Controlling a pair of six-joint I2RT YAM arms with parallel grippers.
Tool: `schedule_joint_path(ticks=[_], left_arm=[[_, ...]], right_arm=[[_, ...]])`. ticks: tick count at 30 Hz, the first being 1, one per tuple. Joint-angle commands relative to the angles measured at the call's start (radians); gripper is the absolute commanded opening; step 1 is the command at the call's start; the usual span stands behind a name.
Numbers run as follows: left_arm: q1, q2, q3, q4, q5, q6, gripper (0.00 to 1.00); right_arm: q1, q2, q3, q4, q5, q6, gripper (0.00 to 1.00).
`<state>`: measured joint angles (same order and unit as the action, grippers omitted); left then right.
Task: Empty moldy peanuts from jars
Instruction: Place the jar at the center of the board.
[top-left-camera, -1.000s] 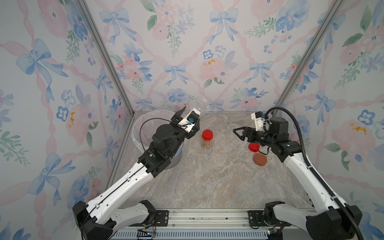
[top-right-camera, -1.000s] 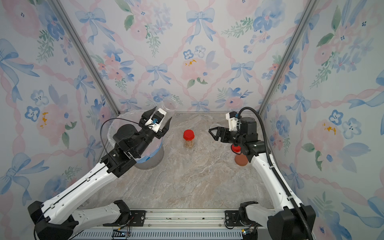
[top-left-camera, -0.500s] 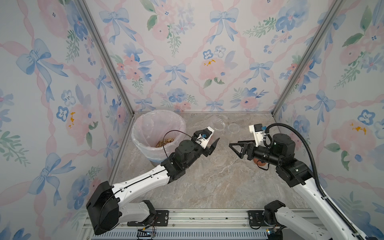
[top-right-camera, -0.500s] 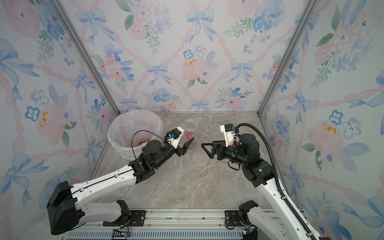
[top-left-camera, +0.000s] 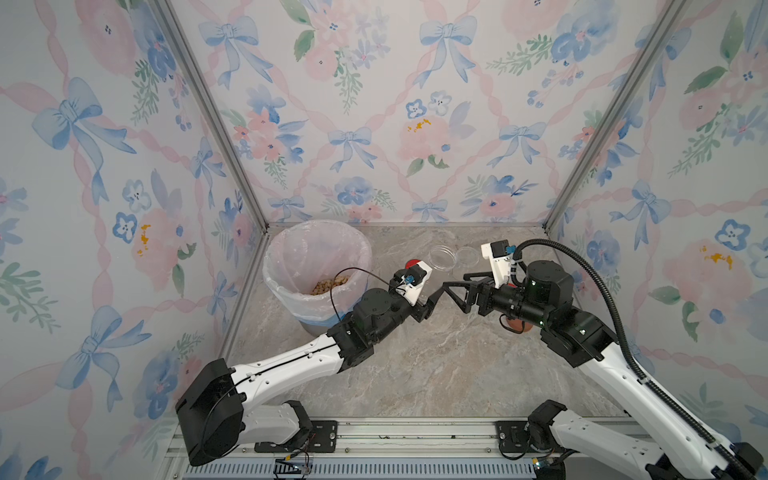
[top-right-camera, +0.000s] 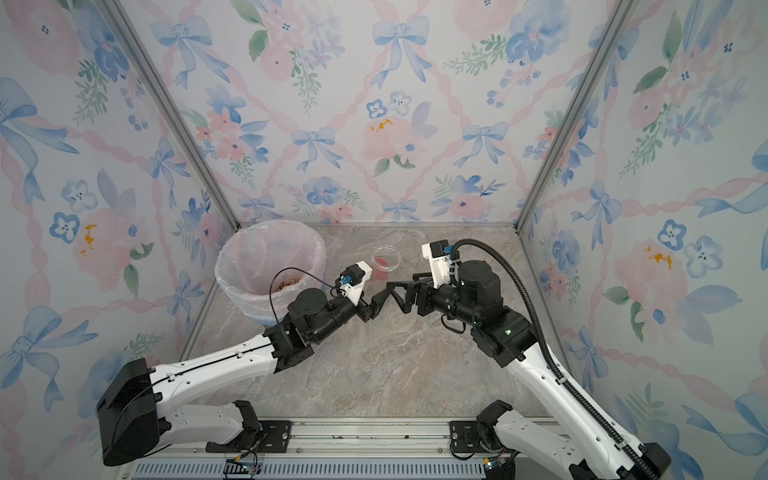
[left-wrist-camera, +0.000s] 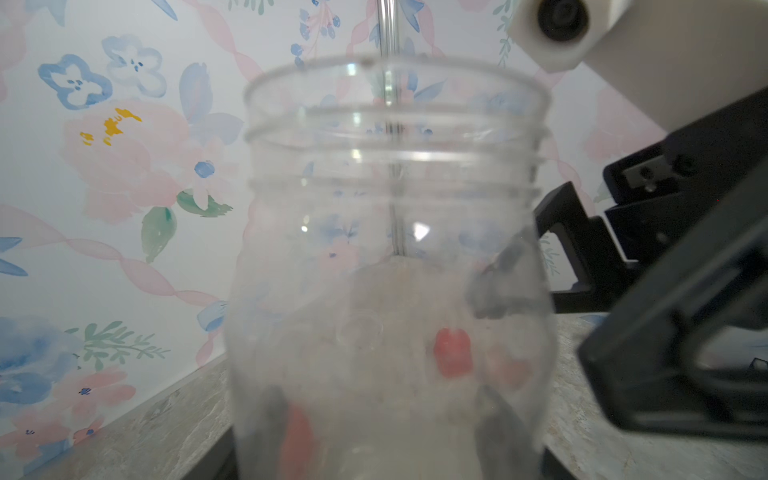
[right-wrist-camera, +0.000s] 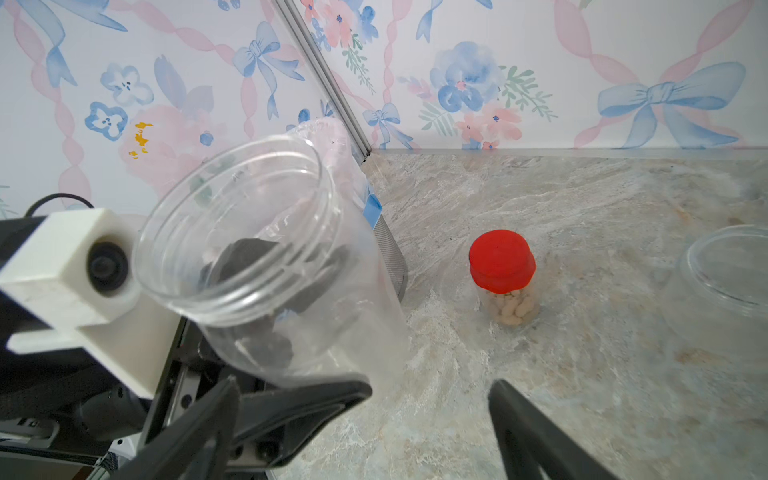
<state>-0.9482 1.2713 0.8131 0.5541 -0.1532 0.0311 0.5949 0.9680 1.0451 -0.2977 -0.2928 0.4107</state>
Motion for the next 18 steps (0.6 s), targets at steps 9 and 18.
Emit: schedule_joint_path(ticks=[9,18], left_arm=[[-0.033,0.027,-0.014,0.050,0.011,0.001,0.13],[-0.037,0.035,-0.023,0.066,0.034,-0.002,0.13]], right_arm=[[0.039,0.075,0.042,0.102,0.021,-0.004,0.94],[0.057,0.116,0.012,0.171,0.035,0.023,0.89]])
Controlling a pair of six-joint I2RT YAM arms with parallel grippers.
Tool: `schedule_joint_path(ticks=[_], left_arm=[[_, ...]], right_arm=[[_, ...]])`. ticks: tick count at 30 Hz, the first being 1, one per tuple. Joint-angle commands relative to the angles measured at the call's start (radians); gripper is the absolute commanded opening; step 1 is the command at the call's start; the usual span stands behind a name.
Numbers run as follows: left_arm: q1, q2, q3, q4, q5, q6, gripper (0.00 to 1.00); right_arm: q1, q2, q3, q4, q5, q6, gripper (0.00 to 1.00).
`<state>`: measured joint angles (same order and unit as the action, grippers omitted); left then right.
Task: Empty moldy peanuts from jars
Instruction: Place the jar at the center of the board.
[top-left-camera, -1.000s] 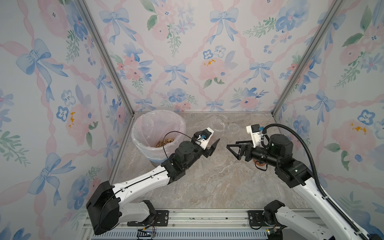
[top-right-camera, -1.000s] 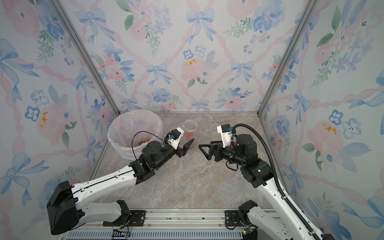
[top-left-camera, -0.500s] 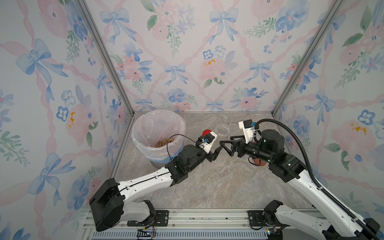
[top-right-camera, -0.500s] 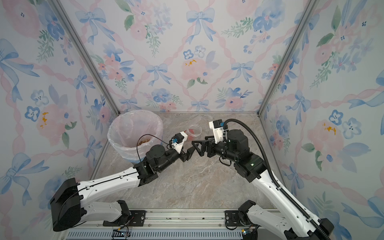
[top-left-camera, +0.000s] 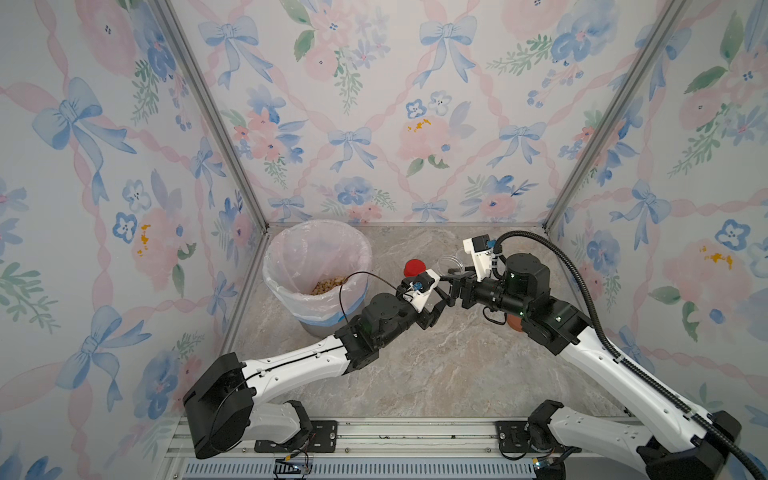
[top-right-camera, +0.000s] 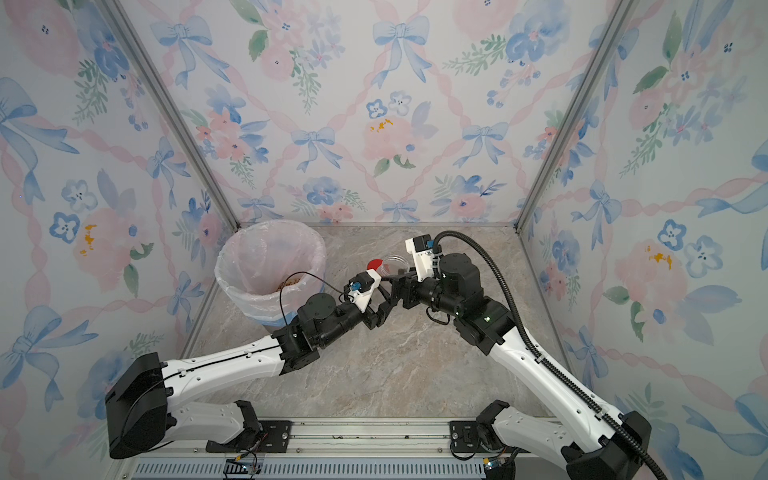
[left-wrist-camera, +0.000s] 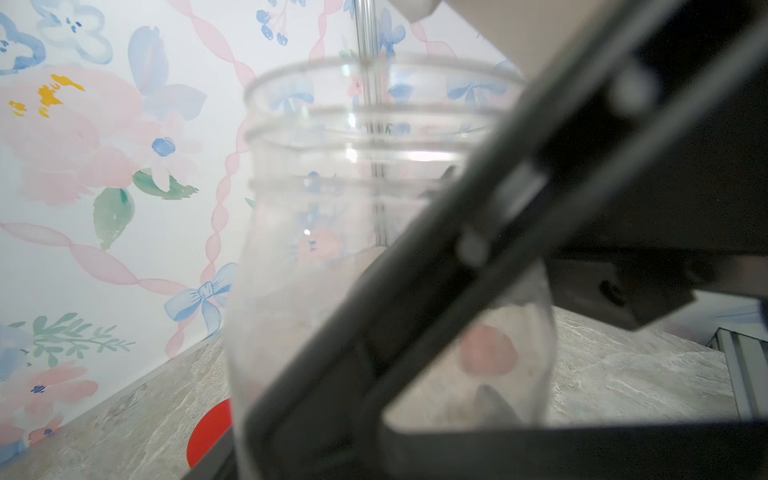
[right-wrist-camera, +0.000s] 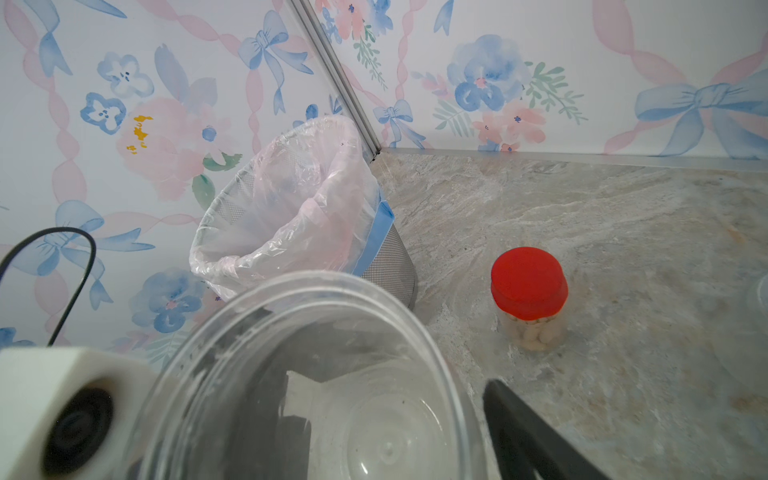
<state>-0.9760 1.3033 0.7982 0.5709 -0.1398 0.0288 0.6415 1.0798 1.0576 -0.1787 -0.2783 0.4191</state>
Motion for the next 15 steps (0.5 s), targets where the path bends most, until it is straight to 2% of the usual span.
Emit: schedule_joint_path(ticks=[1,7,11,12,15], left_arm=[[-0.010,0.004,-0.007,0.051,0.022,-0.001,0.13],[-0.013,0.018,0.002,0.069,0.045,-0.005,0.18],[-0.013,0.027,0.003,0.070,0.079,-0.008,0.30],[-0.012,0.032,0.004,0.069,0.089,-0.009,0.34],[-0.013,0.038,-0.001,0.069,0.138,-0.005,0.39]], right_arm=[[0.012,0.005,-0.002,0.048,0.024,0.012,0.88],[0.017,-0.006,-0.018,0.014,0.063,-0.005,0.80],[0.017,-0.013,-0.036,-0.027,0.139,-0.012,0.62],[0.017,-0.016,-0.038,-0.041,0.163,-0.014,0.60],[0.017,-0.020,-0.044,-0.075,0.235,-0.013,0.54]])
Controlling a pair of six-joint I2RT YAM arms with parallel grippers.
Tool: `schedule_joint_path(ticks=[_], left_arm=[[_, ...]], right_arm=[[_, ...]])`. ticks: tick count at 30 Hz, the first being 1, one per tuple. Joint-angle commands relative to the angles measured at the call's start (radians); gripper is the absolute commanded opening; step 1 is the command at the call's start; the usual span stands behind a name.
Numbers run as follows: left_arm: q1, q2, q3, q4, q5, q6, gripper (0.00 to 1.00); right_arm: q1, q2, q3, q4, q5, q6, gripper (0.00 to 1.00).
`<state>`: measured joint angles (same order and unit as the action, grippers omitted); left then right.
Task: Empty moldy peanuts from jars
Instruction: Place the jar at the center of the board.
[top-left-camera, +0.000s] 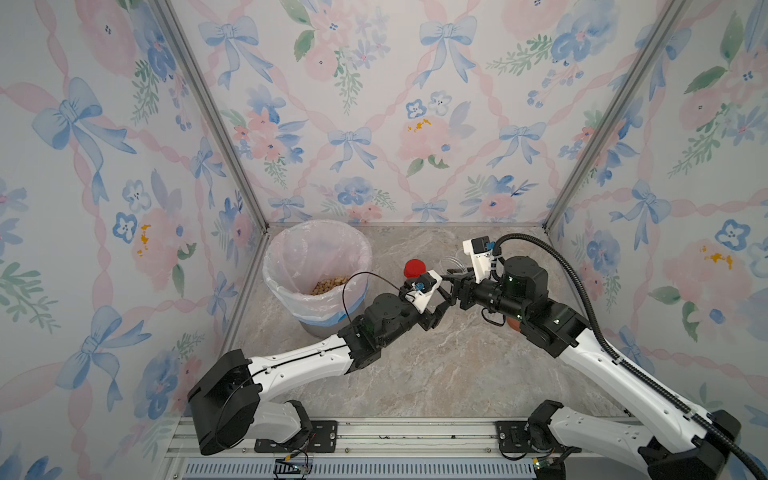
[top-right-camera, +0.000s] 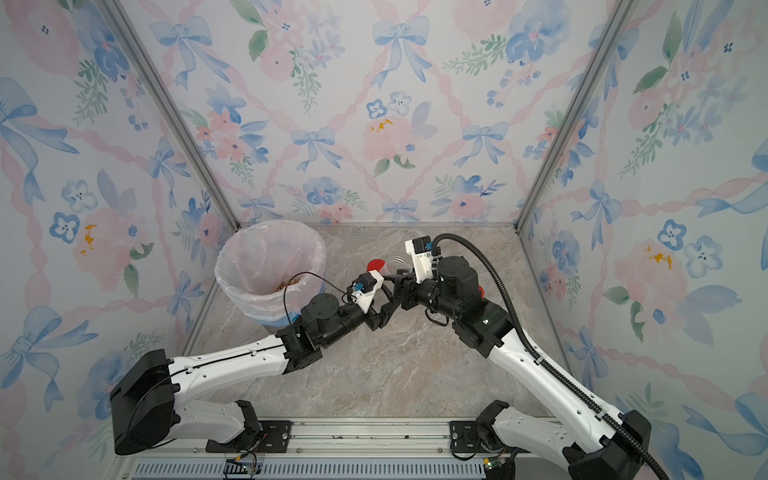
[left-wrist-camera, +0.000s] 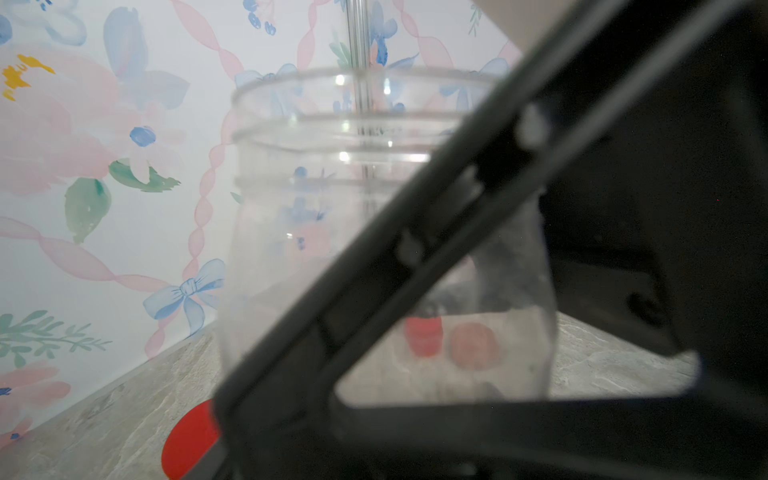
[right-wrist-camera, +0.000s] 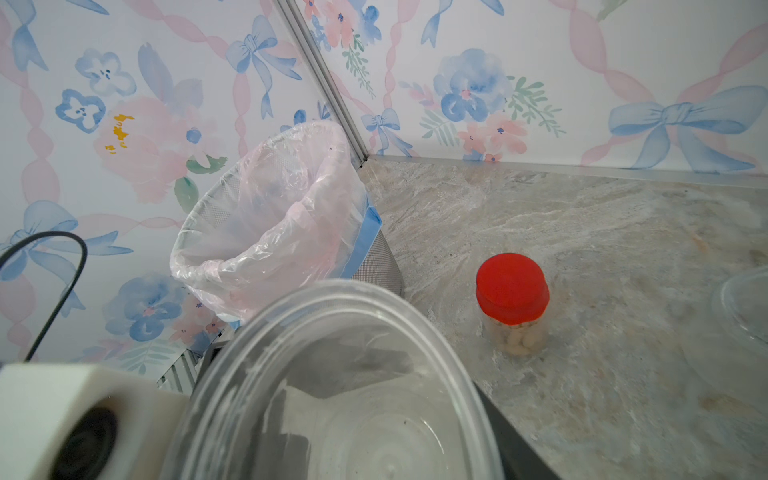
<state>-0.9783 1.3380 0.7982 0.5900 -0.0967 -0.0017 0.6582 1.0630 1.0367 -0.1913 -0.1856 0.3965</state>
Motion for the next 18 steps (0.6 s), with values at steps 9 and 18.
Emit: schedule_joint_path(ticks=[9,18], left_arm=[[-0.014,0.033,-0.002,0.025,0.245,0.020,0.77],[-0.047,0.063,0.010,-0.028,0.310,0.001,0.98]], right_arm=[[0.000,-0.034,-0.065,-0.071,0.317,0.024,0.46],[0.000,-0.025,-0.111,-0.052,0.458,0.013,0.44]])
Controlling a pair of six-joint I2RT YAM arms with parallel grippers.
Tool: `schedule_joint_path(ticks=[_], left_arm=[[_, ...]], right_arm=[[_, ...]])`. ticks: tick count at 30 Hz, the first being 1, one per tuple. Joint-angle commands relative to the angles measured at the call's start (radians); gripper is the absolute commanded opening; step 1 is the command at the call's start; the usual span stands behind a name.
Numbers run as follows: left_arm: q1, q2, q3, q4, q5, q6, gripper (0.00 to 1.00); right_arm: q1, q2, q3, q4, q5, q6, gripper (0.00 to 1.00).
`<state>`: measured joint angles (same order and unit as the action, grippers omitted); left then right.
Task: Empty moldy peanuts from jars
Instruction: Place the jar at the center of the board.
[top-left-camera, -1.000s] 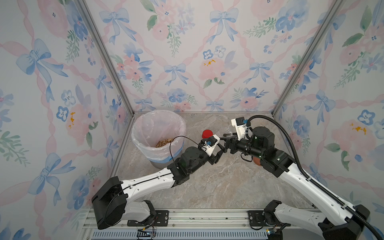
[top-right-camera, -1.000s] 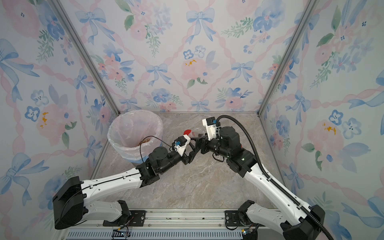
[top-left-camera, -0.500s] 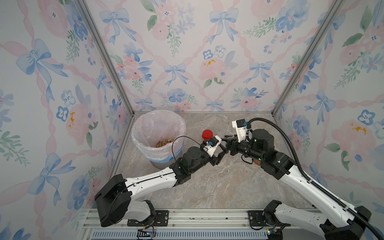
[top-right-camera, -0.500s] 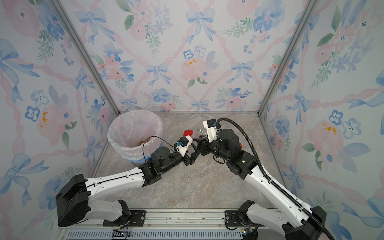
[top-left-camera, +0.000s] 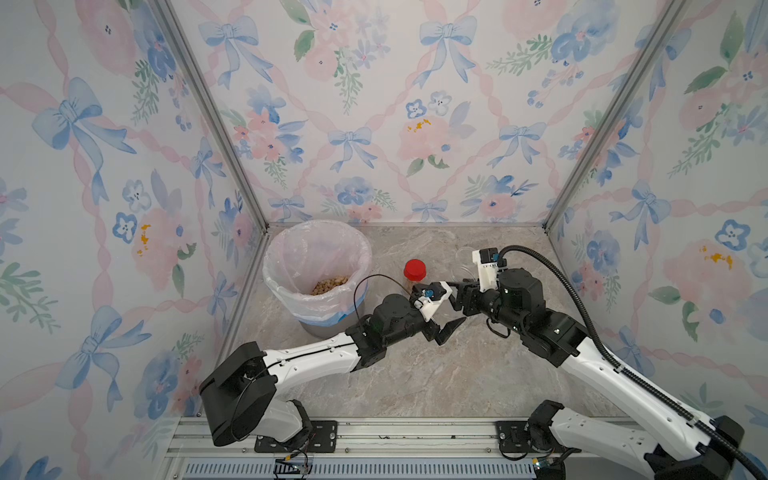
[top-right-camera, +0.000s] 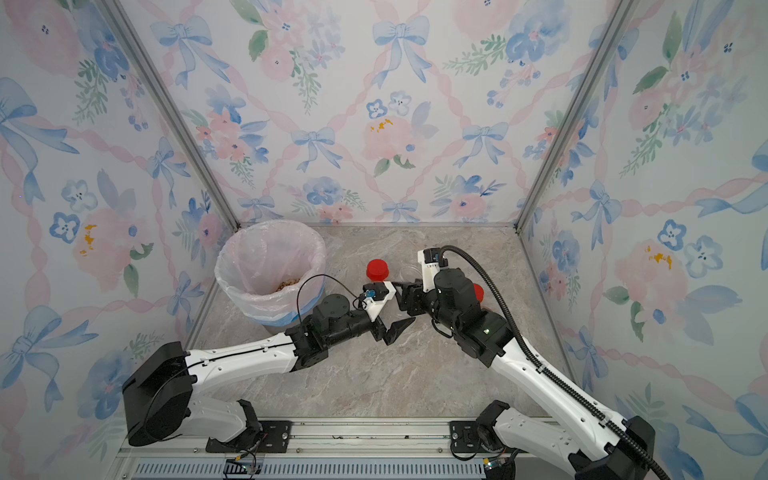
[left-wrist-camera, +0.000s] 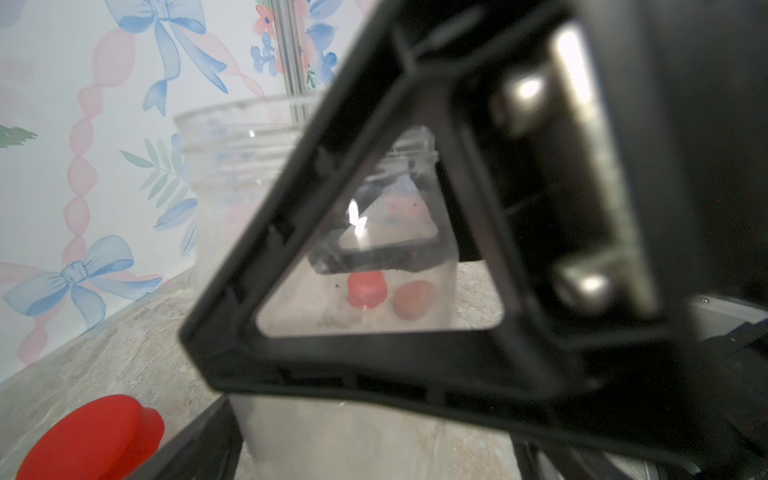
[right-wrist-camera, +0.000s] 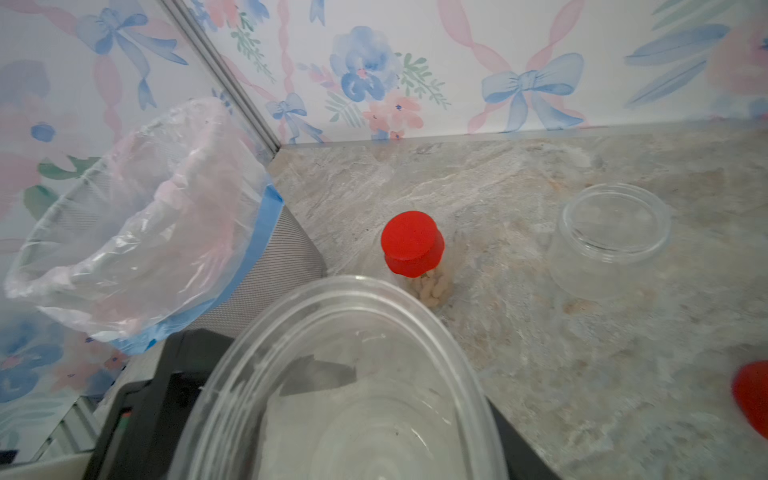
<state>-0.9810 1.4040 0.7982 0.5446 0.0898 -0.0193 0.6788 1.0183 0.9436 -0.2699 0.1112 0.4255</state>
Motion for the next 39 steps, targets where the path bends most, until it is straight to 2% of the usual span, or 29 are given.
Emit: schedule_joint_path(ticks=[1,5,12,18,23,30,39], left_arm=[[-0.046,-0.003,0.009,0.011,0.124,0.019,0.98],[-0.051,-0.034,0.004,-0.065,0.120,0.019,0.98],[-0.049,-0.206,-0.166,-0.100,-0.079,0.006,0.98],[-0.049,-0.317,-0.269,-0.099,-0.237,-0.017,0.98],[-0.050,-0.373,-0.303,-0.099,-0.329,-0.049,0.98],[-0.051,-0.471,-0.347,-0.100,-0.334,-0.058,0.98],[-0.050,-0.441,-0.339,-0.115,-0.386,-0.080,0.98]], right_arm=[[-0.019,0.023,-0.018,0.026,0.175,-0.016,0.44],[-0.019,0.037,-0.052,0.066,0.283,-0.013,0.42],[-0.021,0.133,-0.272,0.460,0.388,-0.123,0.44],[-0.011,0.272,-0.375,0.770,0.422,-0.199,0.44],[-0.012,0.420,-0.402,0.943,0.442,-0.179,0.44],[-0.010,0.545,-0.370,0.971,0.454,-0.147,0.46],[-0.022,0.595,-0.376,0.980,0.444,-0.120,0.49]])
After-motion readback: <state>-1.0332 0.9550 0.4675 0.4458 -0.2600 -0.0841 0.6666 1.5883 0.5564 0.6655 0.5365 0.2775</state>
